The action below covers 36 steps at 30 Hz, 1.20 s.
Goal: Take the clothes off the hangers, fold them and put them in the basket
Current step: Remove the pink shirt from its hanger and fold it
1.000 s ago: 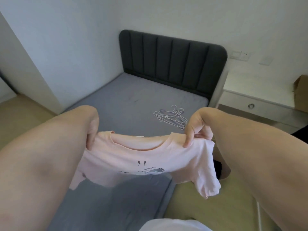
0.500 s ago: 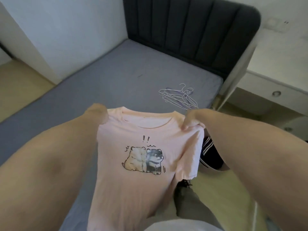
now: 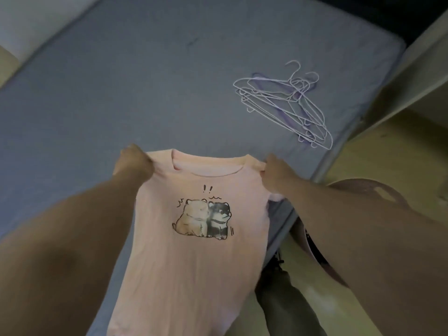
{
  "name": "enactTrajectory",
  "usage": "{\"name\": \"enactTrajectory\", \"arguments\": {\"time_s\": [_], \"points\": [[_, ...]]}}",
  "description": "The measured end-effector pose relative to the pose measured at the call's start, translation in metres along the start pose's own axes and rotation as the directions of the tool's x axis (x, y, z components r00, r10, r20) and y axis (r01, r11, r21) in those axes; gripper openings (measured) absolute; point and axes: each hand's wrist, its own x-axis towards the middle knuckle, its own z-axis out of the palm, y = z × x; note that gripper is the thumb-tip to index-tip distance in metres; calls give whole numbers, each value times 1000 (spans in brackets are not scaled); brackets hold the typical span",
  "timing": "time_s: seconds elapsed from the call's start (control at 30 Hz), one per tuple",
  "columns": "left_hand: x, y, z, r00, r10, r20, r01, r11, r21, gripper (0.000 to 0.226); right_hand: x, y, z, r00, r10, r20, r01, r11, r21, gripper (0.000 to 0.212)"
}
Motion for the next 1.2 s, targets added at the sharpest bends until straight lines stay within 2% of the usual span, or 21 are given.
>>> {"name": "enactTrajectory", "arguments": {"time_s": [0.2, 0.3, 0.37, 0.43, 0.47, 0.53, 0.6, 0.67, 0.7, 0.73, 0.77, 0.83, 0.9, 0.97, 1.03, 1.13, 1.2], "points": [[96, 53, 89, 995, -90, -34, 92, 994, 58, 48, 135, 29, 35, 994, -98, -51, 101, 994, 50, 26], [141, 57, 113, 988, -128, -87, 135, 988, 80, 53, 181, 25, 41, 985, -154, -75, 165, 971, 175, 20], [160, 61, 135, 985, -159, -70, 165, 983, 82, 64, 205, 31, 53, 984, -177, 18, 165, 945, 282, 21], [163, 71, 154, 989, -118, -86, 135, 966, 220, 75, 216, 38, 62, 975, -164, 152, 87, 904, 418, 18], [161, 85, 168, 995, -46, -89, 70, 953, 296, 72, 221, 48, 68, 966, -132, 222, 6, 871, 492, 15], [147, 120, 186, 978, 193, -79, -157, 931, 330, 54, 222, 63, 73, 949, -79, 306, -90, 861, 501, 15], [128, 161, 199, 897, 441, -38, -411, 860, 302, 50, 220, 76, 74, 928, -25, 372, -138, 904, 404, 15], [108, 199, 210, 792, 609, 42, -605, 775, 183, 55, 214, 86, 74, 887, 21, 462, -157, 953, 259, 26], [96, 216, 216, 735, 671, 96, -678, 726, 119, 57, 212, 89, 72, 861, 23, 508, -133, 974, 182, 23], [85, 230, 221, 674, 721, 159, -737, 670, 86, 59, 209, 91, 70, 834, 39, 551, -137, 981, 138, 10], [75, 243, 226, 618, 753, 228, -782, 617, 83, 62, 205, 95, 67, 835, 36, 549, -130, 982, 134, 6], [61, 261, 233, 561, 752, 347, -823, 553, 133, 64, 202, 106, 64, 859, 49, 510, -204, 946, 253, 16], [55, 276, 240, 574, 723, 385, -814, 556, 171, 55, 200, 121, 61, 894, 121, 430, -334, 821, 463, 12], [53, 285, 244, 599, 697, 393, -795, 578, 187, 40, 194, 136, 60, 892, 163, 421, -396, 731, 557, 13], [53, 291, 246, 629, 677, 383, -771, 608, 190, 35, 183, 149, 61, 889, 148, 433, -402, 707, 583, 21], [51, 294, 247, 727, 615, 306, -681, 704, 201, 37, 167, 175, 70, 891, 143, 432, -404, 683, 608, 49], [47, 296, 248, 776, 567, 275, -624, 751, 213, 40, 158, 190, 76, 897, 137, 421, -409, 621, 669, 37]]}}
